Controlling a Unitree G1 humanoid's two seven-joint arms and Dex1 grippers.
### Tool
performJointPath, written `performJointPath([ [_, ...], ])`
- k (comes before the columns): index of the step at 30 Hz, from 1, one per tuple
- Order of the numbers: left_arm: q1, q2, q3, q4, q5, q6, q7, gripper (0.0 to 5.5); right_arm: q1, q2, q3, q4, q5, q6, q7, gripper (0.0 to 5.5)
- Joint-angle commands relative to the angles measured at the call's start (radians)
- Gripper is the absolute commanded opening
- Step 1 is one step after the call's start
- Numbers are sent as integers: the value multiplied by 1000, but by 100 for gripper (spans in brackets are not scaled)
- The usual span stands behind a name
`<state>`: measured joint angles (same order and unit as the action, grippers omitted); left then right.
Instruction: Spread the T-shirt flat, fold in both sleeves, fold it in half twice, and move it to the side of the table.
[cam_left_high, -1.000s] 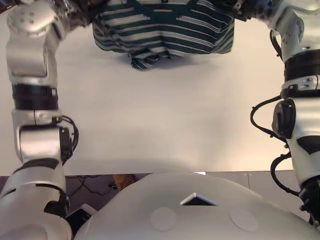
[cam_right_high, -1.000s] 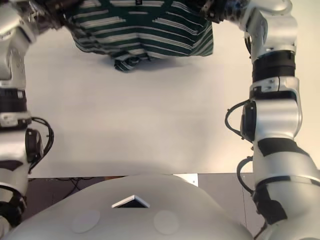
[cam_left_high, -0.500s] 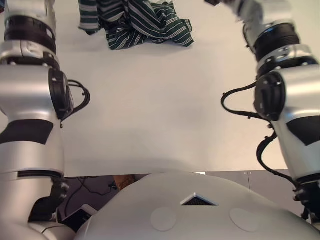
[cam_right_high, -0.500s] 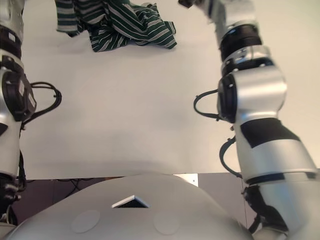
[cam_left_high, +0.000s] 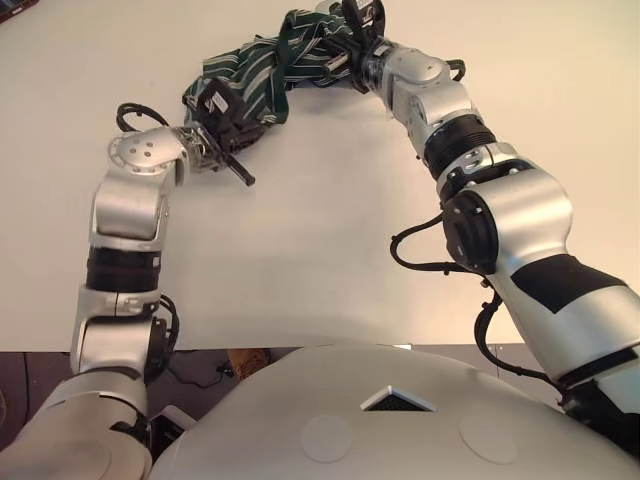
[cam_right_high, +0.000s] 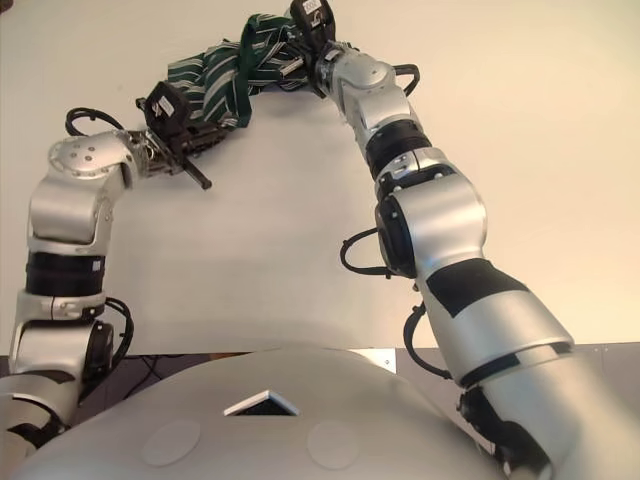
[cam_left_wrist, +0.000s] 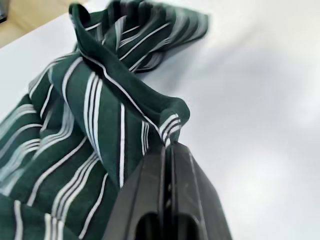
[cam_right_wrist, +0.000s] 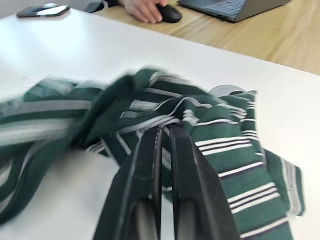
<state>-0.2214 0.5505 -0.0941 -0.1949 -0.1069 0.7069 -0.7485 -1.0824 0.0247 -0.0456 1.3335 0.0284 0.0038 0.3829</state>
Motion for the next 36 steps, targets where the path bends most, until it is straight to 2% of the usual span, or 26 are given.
performJointPath([
  [1,51,64,-12,-138,-12,79,-8,0,-49,-28,18,-7,-39,-9,66,26],
  [2,65,77,-7,-169,-19,94,-9,0,-37,-50,66,-13,-88,-43,104,26],
  [5,141,148,-3,-276,-29,114,-33,0,7,-133,196,-35,-227,-180,204,72],
  [10,310,302,22,-420,-45,108,-99,0,21,-181,308,-43,-343,-322,296,169],
  [14,480,496,107,-501,-67,43,-246,0,34,-152,315,-64,-330,-383,390,230],
  [17,565,555,187,-512,-89,-10,-313,0,57,-109,315,-70,-312,-374,444,245],
  [22,572,562,200,-478,-89,-70,-314,0,111,-34,325,-68,-288,-338,553,245],
  [25,556,538,176,-485,-99,-75,-296,0,110,-5,314,-40,-293,-251,502,245],
  [27,539,527,159,-493,-107,-71,-285,0,129,-11,357,-23,-351,-205,431,245],
  [29,537,519,158,-513,-118,-61,-277,0,163,-45,448,-13,-448,-195,401,245],
  [32,529,521,176,-521,-136,-56,-271,0,213,-151,520,-38,-489,-216,587,245],
  [36,541,500,196,-534,-150,-45,-245,0,312,-340,507,-266,-391,-199,901,245],
])
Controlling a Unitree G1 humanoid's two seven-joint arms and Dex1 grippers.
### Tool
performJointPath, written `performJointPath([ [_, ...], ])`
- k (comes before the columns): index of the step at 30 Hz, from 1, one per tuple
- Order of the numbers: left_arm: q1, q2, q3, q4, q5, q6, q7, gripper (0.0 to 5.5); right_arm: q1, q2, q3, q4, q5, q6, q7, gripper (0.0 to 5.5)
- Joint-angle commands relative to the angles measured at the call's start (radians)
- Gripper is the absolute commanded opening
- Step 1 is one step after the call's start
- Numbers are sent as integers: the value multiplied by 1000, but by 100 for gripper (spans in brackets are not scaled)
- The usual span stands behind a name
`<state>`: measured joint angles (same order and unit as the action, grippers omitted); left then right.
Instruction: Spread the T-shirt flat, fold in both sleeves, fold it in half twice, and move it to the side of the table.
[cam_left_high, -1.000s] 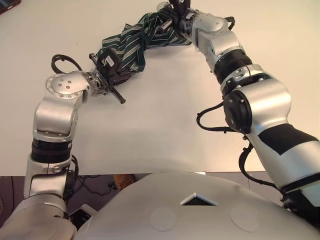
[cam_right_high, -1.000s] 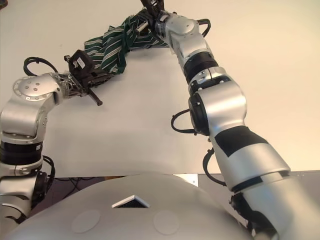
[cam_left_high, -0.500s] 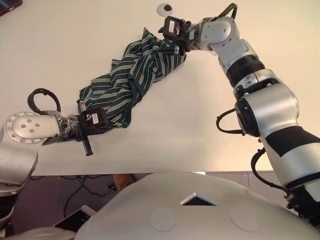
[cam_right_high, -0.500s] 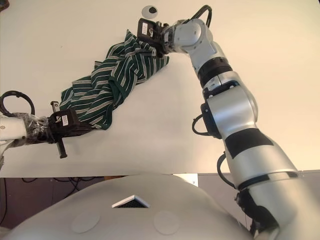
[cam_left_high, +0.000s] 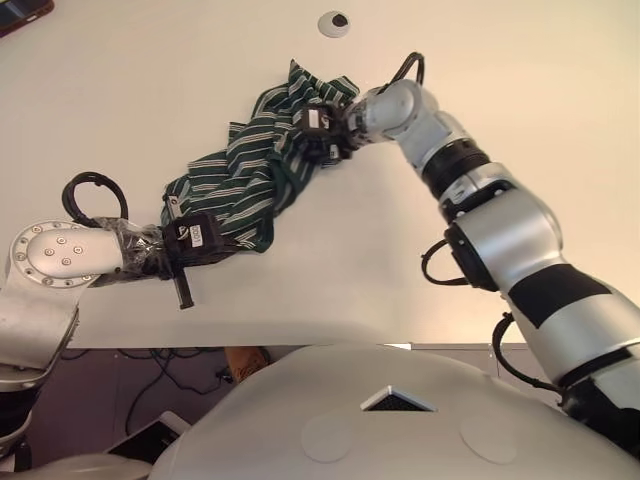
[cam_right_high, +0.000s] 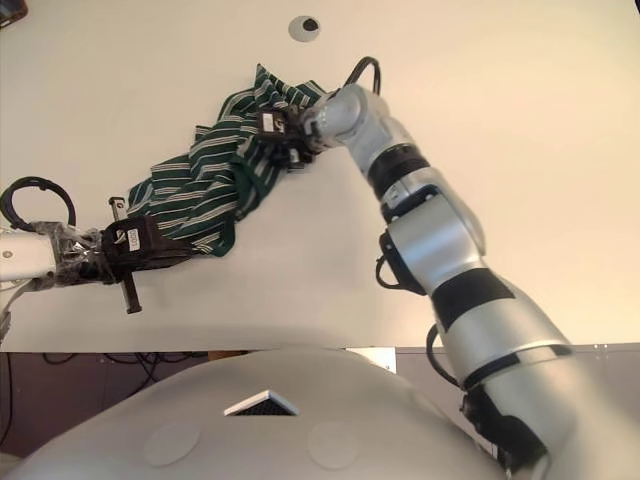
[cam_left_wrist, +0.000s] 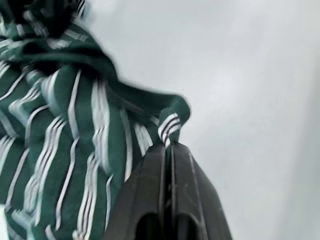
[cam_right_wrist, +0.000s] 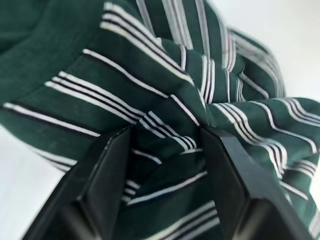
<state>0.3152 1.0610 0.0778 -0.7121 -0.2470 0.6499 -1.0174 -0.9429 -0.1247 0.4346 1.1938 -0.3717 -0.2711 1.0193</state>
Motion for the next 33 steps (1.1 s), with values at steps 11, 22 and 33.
performJointPath([
  [11,34,-88,28,-28,-53,22,106,0,388,-418,-182,-979,413,679,463,245],
  [22,-51,-102,-42,9,-71,19,113,0,355,-280,-60,-787,408,562,356,245],
  [33,-70,-111,-81,27,-59,8,133,0,367,-303,-21,-760,391,499,388,113],
])
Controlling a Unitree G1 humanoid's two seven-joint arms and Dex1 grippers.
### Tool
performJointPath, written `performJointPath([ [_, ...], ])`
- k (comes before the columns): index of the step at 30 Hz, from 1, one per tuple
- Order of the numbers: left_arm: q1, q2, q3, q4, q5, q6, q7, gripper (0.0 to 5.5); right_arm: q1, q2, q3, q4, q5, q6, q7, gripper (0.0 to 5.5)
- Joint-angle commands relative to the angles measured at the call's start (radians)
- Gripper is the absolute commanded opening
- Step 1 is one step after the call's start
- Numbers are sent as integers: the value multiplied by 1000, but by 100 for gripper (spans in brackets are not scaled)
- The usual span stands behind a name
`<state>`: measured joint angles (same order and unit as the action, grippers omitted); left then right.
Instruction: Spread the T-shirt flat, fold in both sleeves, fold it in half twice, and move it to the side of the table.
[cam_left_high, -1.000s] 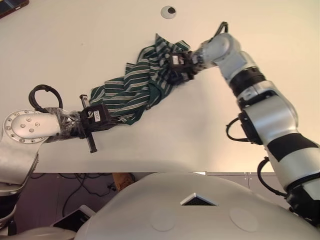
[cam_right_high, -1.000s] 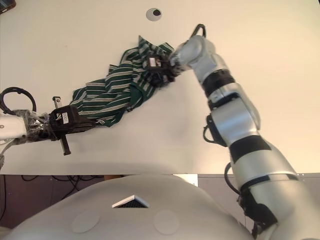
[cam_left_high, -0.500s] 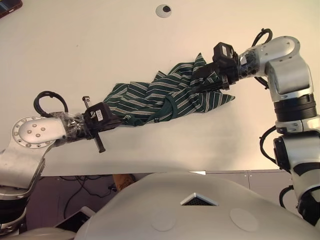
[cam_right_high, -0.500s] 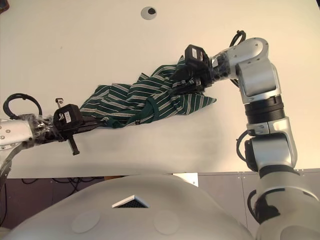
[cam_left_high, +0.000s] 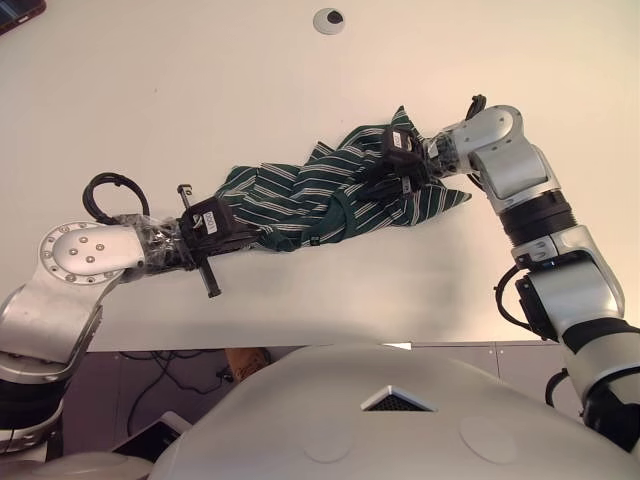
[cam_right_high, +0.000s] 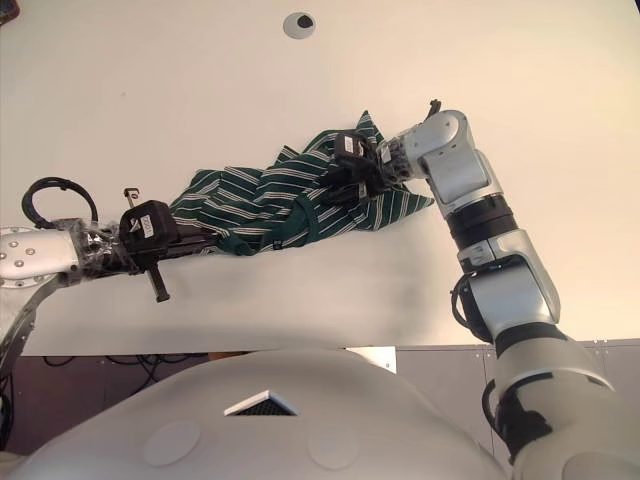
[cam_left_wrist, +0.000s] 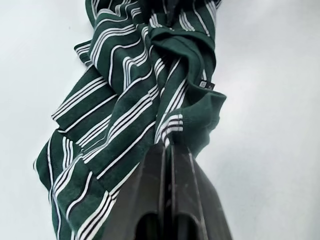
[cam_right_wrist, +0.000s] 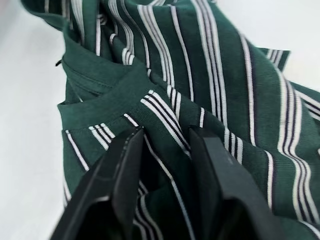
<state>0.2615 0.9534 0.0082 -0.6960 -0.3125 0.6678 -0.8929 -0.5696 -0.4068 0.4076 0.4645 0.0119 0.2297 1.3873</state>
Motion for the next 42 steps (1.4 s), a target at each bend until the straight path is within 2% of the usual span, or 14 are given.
performJointPath([
  [1,-17,-4,-13,14,7,-12,10,0,-4,-21,5,-35,6,0,22,97],
  [7,-31,-16,-8,42,9,-27,17,0,-4,-24,-10,-44,2,-11,11,2],
  [10,-89,-56,35,73,-12,-40,49,0,-31,-36,-79,-61,49,23,-3,2],
  [14,-337,-165,112,230,-61,-63,135,0,-184,-34,-203,60,105,43,-65,2],
  [20,-965,-315,21,920,71,-290,191,0,-561,0,-354,562,84,-142,-369,2],
  [26,-1464,-399,-65,1617,246,-594,230,0,-747,35,-401,783,49,-263,-729,2],
  [29,-1623,-418,-91,1827,319,-681,310,0,-832,57,-404,836,20,-297,-906,2],
  [36,-1829,-422,-124,2029,469,-781,466,0,-1005,85,-390,896,-102,-336,-1157,2],
  [42,-1901,-398,-99,2041,507,-825,449,0,-1040,54,-413,894,-144,-385,-1118,2],
])
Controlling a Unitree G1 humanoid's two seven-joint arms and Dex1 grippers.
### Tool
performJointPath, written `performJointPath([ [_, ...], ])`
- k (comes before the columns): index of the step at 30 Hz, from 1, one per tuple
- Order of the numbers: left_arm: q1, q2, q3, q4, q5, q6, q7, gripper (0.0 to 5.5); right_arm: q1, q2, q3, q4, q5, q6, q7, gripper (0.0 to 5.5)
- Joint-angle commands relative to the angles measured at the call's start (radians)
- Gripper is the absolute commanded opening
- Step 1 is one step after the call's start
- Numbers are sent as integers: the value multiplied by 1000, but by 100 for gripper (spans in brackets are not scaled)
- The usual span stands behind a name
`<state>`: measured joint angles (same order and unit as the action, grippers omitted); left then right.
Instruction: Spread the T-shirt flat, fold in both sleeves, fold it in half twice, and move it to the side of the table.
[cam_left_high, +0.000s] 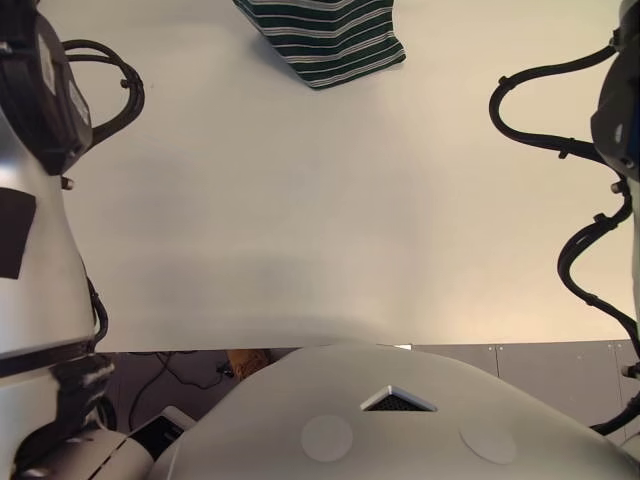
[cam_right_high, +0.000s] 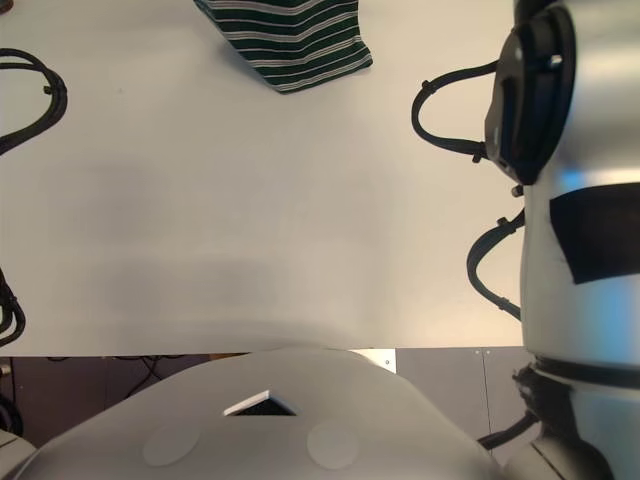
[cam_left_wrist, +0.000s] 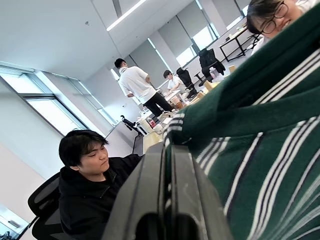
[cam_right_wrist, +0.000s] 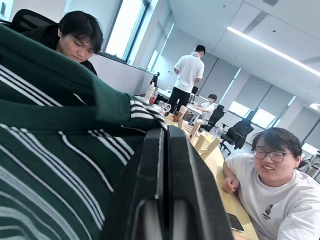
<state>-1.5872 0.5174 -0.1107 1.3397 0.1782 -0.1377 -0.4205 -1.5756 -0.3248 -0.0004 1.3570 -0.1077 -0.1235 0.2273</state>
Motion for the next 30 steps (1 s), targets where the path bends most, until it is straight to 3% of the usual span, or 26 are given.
performJointPath([
  [1,-50,48,18,2,18,-30,-57,0,-24,-36,1,-1,-35,-44,67,2],
  [5,-16,81,18,-32,10,-90,-245,0,12,-97,1,-12,-53,-87,160,2],
  [8,58,114,40,-118,-60,-89,-526,0,52,-150,16,-33,-48,-119,425,2],
  [12,368,268,65,-709,-303,228,-940,0,148,-229,53,-192,39,-172,1060,2],
  [15,581,414,126,-1200,-523,569,-1027,0,286,-357,147,-513,163,-34,1348,2],
  [18,664,539,214,-1503,-765,850,-1052,0,404,-558,297,-901,425,191,1387,2],
  [21,761,621,278,-1690,-934,980,-1088,0,488,-718,375,-1136,607,293,1387,2],
  [26,808,590,273,-1684,-876,975,-999,0,463,-675,383,-1074,578,305,1387,2],
  [30,777,518,170,-1519,-679,824,-861,0,390,-560,347,-905,496,290,1385,2],
])
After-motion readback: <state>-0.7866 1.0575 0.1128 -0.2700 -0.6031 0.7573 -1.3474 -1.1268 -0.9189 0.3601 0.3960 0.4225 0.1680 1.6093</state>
